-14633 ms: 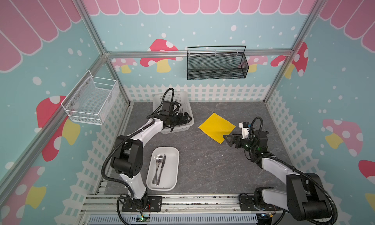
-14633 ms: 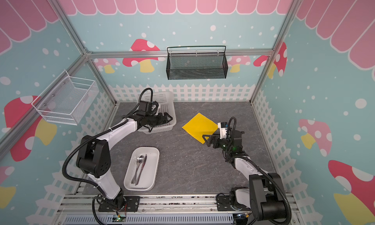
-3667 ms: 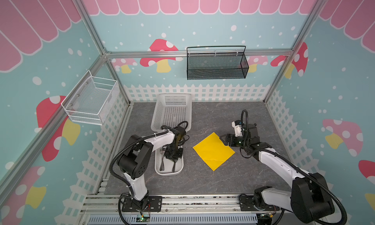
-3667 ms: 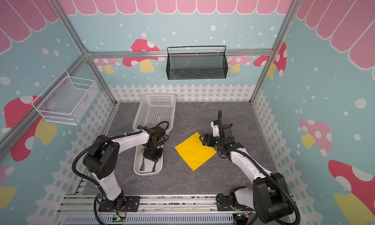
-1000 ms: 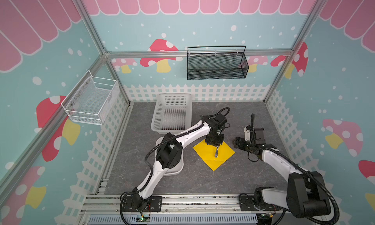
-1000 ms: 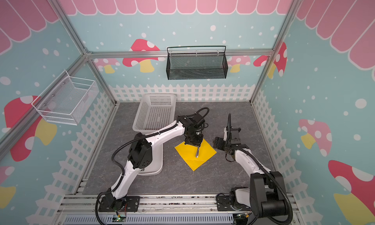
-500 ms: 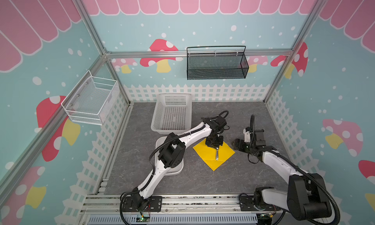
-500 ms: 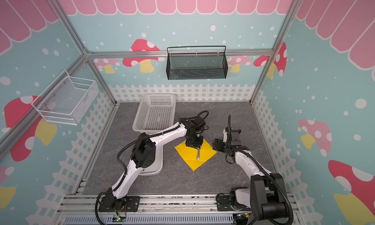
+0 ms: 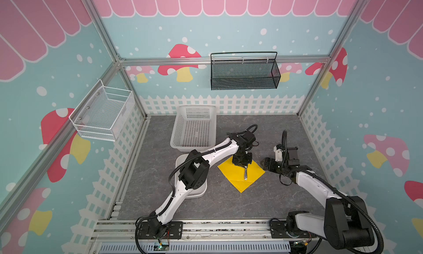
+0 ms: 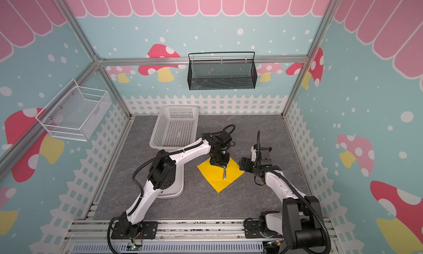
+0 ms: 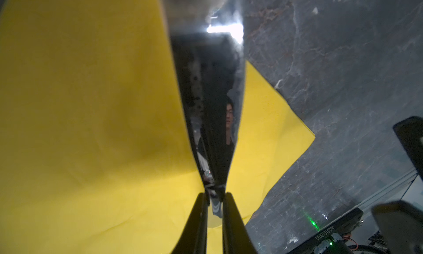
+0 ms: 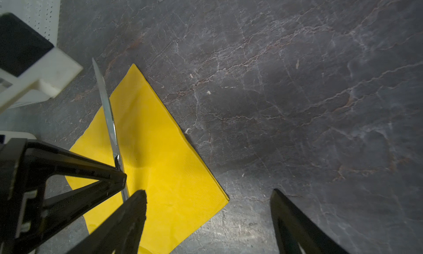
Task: Place the utensils on the paper napkin and roll it up
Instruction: 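Carry the knife over the yellow napkin and lower it with the left gripper, then open the left gripper to release the knife onto the napkin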
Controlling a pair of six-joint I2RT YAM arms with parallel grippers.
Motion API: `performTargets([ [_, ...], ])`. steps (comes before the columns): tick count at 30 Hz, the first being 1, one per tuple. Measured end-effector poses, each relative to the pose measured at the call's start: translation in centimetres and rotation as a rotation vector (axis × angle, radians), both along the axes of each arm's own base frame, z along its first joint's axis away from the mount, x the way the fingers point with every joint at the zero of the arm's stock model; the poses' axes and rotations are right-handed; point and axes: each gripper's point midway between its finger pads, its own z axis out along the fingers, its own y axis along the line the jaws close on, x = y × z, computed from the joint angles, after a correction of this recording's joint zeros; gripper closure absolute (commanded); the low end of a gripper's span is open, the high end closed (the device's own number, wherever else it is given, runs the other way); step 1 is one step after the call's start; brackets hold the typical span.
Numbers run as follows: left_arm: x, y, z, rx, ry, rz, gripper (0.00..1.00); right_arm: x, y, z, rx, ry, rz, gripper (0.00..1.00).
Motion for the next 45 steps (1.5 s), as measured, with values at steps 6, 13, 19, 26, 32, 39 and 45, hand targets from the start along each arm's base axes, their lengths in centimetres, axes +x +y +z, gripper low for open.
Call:
performTargets([
  [6,0.1,0.0,-1.0,0.007,0.009,0.011,0.85,0.0,0.1,0.0,0.005,0.002,0.005,0.13],
  [13,0.4,0.0,-1.3,0.005,0.009,0.021,0.85,-0.1,0.2,-0.5,0.006,0.017,0.007,0.13],
  [19,0.9,0.5,-1.9,0.007,0.017,0.044,0.82,-0.1,0.2,-0.5,0.008,0.017,0.011,0.13],
  [26,0.9,0.3,-2.0,-0.012,0.025,0.053,0.83,-0.1,0.2,-0.5,0.008,0.016,0.013,0.13],
  [32,0.9,0.3,-2.0,-0.022,0.023,0.067,0.85,-0.1,0.2,-0.5,0.007,0.016,0.013,0.13],
  [39,0.9,0.3,-1.9,-0.032,0.026,0.082,0.84,-0.1,0.3,-0.5,0.007,0.015,0.016,0.13],
  [45,0.8,0.5,-1.1,-0.039,0.018,0.079,0.70,-0.3,0.9,-0.3,0.032,0.013,0.053,0.13],
])
